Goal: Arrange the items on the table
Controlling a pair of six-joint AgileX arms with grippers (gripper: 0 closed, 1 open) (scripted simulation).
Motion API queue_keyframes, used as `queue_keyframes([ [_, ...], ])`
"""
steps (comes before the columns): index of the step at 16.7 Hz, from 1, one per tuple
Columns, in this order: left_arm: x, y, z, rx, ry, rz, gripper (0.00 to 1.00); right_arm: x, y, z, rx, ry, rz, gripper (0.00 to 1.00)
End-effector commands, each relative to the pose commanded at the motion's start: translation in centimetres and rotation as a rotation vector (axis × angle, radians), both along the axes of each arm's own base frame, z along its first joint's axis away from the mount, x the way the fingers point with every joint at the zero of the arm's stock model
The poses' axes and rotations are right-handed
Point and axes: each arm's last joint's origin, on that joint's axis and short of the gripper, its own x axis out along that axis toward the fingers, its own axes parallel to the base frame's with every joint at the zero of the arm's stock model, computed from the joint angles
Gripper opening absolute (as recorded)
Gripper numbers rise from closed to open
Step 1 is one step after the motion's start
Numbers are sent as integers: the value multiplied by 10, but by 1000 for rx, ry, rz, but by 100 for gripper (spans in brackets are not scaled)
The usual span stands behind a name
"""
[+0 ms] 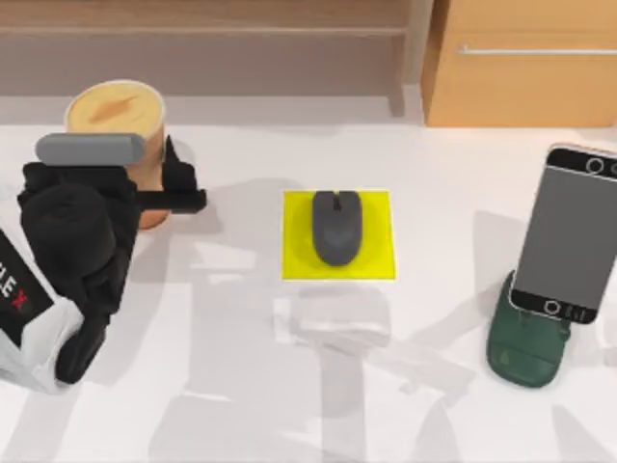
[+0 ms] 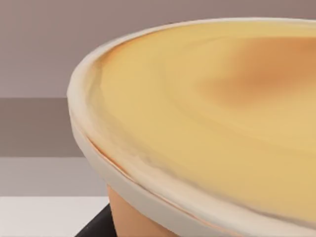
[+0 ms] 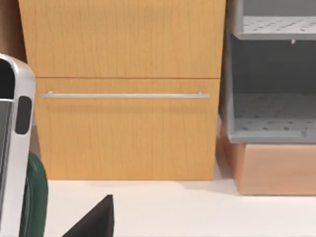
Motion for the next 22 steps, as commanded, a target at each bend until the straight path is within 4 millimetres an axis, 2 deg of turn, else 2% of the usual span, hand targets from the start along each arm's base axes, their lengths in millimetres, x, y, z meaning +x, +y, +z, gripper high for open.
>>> queue_keyframes([
  [4, 3, -1, 4, -6, -23, -1, 0, 0, 0, 0, 0, 0, 0, 100],
  [7, 16, -10, 34, -44, -123, -11, 0, 0, 0, 0, 0, 0, 0, 100],
  [11, 39, -25, 88, -96, -239, -31, 0, 0, 0, 0, 0, 0, 0, 100],
  [15, 63, -37, 135, -115, -265, -39, 0, 0, 0, 0, 0, 0, 0, 100],
  [18, 85, -43, 154, -101, -221, -33, 0, 0, 0, 0, 0, 0, 0, 100],
  [22, 114, -48, 167, -62, -130, -20, 0, 0, 0, 0, 0, 0, 0, 100],
])
